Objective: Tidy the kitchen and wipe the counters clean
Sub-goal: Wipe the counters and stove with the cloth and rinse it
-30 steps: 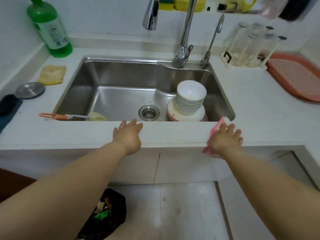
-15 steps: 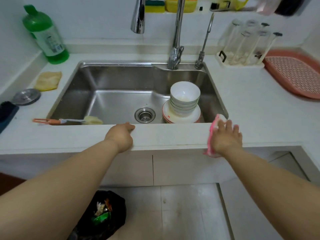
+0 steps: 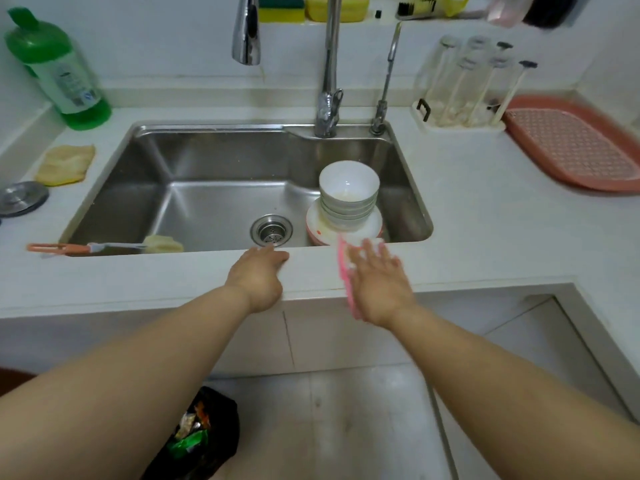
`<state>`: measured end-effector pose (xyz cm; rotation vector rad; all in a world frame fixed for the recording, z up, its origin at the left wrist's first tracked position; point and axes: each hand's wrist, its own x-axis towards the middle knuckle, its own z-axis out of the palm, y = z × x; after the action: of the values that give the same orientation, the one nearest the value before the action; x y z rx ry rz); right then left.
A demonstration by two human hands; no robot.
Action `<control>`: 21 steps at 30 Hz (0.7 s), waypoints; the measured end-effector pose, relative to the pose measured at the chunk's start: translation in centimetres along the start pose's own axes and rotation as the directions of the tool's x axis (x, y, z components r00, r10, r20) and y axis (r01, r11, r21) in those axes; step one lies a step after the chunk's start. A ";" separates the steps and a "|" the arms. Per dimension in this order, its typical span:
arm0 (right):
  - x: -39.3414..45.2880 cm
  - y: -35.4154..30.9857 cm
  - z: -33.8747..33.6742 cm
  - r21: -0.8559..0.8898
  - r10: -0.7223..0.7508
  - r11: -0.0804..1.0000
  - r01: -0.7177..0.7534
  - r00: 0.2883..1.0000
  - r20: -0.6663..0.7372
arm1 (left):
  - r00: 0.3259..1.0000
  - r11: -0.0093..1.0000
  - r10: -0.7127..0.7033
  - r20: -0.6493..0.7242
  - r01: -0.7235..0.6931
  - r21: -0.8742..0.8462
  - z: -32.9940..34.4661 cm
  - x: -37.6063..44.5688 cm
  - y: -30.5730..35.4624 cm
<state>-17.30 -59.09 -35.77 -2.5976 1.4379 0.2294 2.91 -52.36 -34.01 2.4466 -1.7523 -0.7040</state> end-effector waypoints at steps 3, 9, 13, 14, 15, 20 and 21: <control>-2.3 9.5 -1.0 0.111 0.397 0.914 -0.391 0.917 -0.033 | 0.997 0.997 0.069 0.031 -0.070 0.013 1.0 0.7 3.9; 0.0 10.3 -1.7 0.084 0.587 0.804 -0.589 0.808 0.050 | 0.996 0.999 0.034 0.086 -0.033 -0.013 0.8 1.2 4.7; 0.6 -1.7 0.0 0.131 0.043 0.990 -0.045 0.999 0.011 | 0.996 0.999 0.034 0.080 -0.031 -0.038 0.9 1.1 4.6; 0.1 -3.3 0.1 0.189 -0.028 0.982 0.030 1.000 -0.011 | 0.995 0.998 0.043 0.085 -0.039 -0.046 0.8 0.9 4.6; 0.0 -3.4 0.3 0.219 -0.054 0.974 0.059 0.998 -0.031 | 0.994 0.997 0.053 0.096 -0.048 -0.056 0.6 0.8 4.5; -0.4 9.0 -1.0 -0.059 0.323 0.943 -0.326 0.945 -0.056 | 0.986 0.993 0.108 0.129 -0.101 -0.060 0.0 0.2 4.1; -0.9 11.6 -1.3 -0.034 0.470 0.880 -0.474 0.879 -0.074 | 0.985 0.991 0.119 0.122 -0.110 -0.079 0.0 0.2 3.9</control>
<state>-27.60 -64.72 -35.08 -2.2596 2.1014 0.2444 -0.53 -53.94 -32.87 2.2805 -1.8584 -0.9109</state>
